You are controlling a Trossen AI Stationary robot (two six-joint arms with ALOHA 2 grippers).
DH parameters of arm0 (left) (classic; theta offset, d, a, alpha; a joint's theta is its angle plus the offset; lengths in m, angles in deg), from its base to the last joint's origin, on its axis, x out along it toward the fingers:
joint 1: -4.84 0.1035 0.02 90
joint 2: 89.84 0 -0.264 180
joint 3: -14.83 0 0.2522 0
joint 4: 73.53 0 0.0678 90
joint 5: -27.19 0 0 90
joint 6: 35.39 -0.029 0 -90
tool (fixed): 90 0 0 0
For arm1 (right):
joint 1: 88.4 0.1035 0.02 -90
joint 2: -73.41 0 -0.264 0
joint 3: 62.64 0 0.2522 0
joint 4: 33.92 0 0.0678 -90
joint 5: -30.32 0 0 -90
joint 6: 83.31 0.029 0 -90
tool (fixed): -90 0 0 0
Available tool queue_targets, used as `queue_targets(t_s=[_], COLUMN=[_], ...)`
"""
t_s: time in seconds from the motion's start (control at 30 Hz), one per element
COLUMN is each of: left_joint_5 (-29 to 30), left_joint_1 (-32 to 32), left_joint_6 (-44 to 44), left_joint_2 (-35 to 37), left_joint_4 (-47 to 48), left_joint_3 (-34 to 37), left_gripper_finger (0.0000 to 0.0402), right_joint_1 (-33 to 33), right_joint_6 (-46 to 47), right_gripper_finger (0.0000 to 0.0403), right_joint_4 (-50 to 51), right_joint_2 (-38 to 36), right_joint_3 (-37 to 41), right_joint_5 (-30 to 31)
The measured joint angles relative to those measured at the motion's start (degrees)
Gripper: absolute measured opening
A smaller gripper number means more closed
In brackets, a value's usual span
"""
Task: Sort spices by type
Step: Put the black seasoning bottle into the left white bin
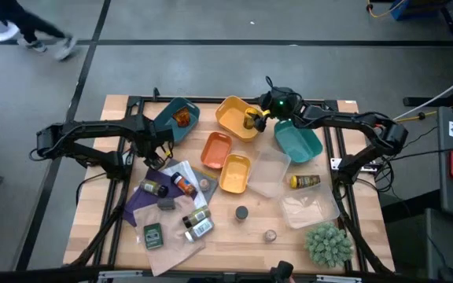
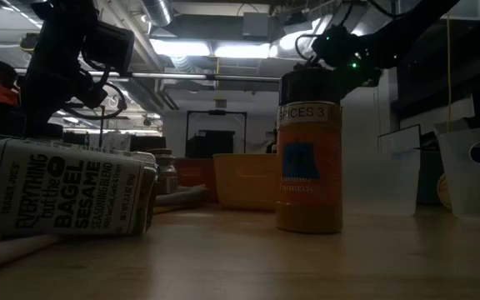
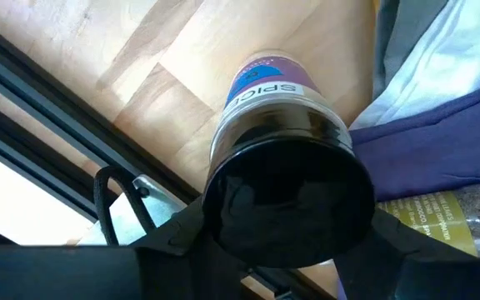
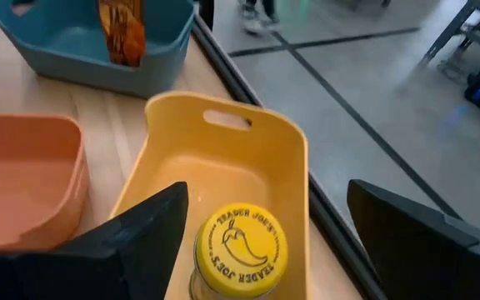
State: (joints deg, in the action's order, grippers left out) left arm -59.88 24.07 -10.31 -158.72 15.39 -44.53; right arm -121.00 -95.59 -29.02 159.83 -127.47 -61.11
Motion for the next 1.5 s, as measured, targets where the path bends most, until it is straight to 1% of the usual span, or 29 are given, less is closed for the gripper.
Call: queue_targets(t_s=[0.07,0.13,0.23,0.33,0.53,0.7,0.87,0.97,1.07,1.13,1.27,1.3,1.4,1.5], left_joint_5=[0.0,-0.1,0.0,0.0,0.0,0.0,0.2,0.5,0.5,0.5,0.6,0.6,0.5,-0.6], left_joint_1=[0.0,0.0,0.0,-0.1,-0.1,-0.1,-0.1,-0.1,-0.1,-0.1,-0.1,-0.1,-0.1,0.0], left_joint_6=[0.0,0.0,0.0,-0.4,-2.6,-2.6,-4.5,-5.9,-5.9,-5.9,-5.5,-4.7,-3.4,-3.4], left_joint_2=[0.0,0.0,0.0,-0.2,-0.1,-0.1,-0.1,-0.1,-0.1,-0.1,-0.1,-0.1,-0.1,-0.1], left_joint_4=[-0.3,-1.3,-2.4,-4.4,-7.8,-9.4,-12.5,-14.3,-15.0,-14.6,-14.0,-14.1,-13.8,-12.4], left_joint_3=[0.0,0.0,0.1,0.3,0.2,0.2,0.2,0.2,0.2,0.2,0.2,0.1,-0.3,-3.0], left_gripper_finger=[0.0167,0.0167,0.0178,0.0193,0.023,0.0263,0.0279,0.0279,0.0269,0.0253,0.0203,0.0196,0.0196,0.0196], right_joint_1=[0.0,0.0,0.0,0.0,0.0,0.0,0.0,0.0,0.0,0.0,0.0,0.0,0.0,0.0], right_joint_6=[0.0,0.0,0.0,0.1,1.5,1.6,1.6,1.6,1.6,1.6,1.6,1.6,1.6,1.6], right_gripper_finger=[0.0326,0.0326,0.0326,0.0326,0.0326,0.0326,0.0326,0.0326,0.0326,0.0326,0.0326,0.0326,0.0326,0.0326], right_joint_4=[0.0,-0.1,0.0,0.0,0.0,0.0,0.0,0.0,0.1,0.1,0.0,0.1,0.3,1.8], right_joint_2=[-0.8,-1.2,-1.4,-1.4,-1.4,-1.4,-1.4,-1.4,-1.5,-2.0,-4.2,-4.9,-7.3,-9.8], right_joint_3=[0.0,0.0,0.0,0.0,0.0,0.0,0.0,0.0,0.0,0.0,0.0,0.0,0.0,0.0], right_joint_5=[-2.3,-6.2,-13.0,-16.6,-17.3,-17.3,-17.3,-17.3,-17.3,-17.3,-17.7,-17.7,-17.7,-17.7])
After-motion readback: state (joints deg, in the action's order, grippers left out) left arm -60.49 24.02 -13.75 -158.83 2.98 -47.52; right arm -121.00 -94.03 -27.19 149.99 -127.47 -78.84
